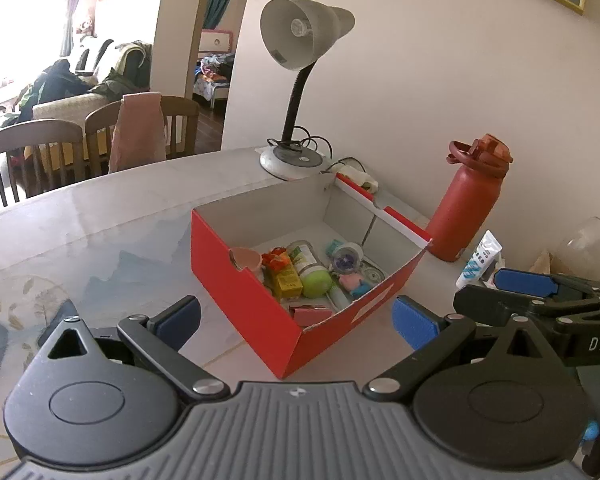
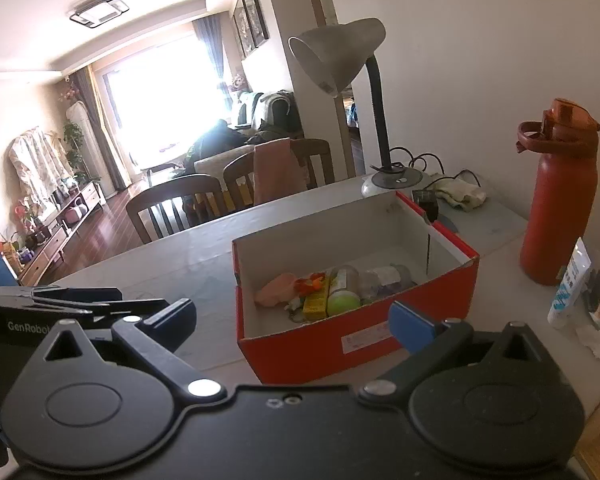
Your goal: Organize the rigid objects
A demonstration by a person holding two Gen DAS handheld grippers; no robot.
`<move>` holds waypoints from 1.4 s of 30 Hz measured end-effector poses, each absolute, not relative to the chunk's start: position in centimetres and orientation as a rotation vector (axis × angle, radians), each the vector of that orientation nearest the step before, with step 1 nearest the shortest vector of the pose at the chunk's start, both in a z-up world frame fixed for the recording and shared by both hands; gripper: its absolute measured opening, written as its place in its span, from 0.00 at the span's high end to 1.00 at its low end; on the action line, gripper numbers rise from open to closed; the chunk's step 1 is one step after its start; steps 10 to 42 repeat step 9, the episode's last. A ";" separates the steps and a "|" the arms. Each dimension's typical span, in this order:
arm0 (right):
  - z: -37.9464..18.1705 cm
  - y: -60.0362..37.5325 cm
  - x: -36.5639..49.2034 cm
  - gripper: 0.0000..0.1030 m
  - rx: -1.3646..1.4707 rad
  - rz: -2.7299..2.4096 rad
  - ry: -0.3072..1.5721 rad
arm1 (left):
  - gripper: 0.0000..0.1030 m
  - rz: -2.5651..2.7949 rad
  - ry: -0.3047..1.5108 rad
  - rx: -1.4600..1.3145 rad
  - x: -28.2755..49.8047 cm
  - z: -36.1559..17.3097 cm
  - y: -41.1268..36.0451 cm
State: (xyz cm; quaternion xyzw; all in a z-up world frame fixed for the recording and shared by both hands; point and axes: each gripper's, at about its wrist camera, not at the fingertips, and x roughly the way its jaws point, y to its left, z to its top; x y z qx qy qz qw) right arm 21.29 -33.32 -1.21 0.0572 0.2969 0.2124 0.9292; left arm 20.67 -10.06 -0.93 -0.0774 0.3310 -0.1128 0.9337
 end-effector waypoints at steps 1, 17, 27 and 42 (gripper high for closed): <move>-1.3 -33.4 21.2 0.00 0.117 0.433 0.609 | 0.00 -0.231 0.679 -0.158 20.7 -1.0 -10.1; -1.4 -33.4 21.1 0.00 0.125 0.428 0.624 | 0.00 -0.212 0.687 -0.166 20.8 -1.2 -10.0; -1.4 -33.4 21.1 0.00 0.125 0.428 0.624 | 0.00 -0.212 0.687 -0.166 20.8 -1.2 -10.0; -1.4 -33.4 21.1 0.00 0.125 0.428 0.624 | 0.00 -0.212 0.687 -0.166 20.8 -1.2 -10.0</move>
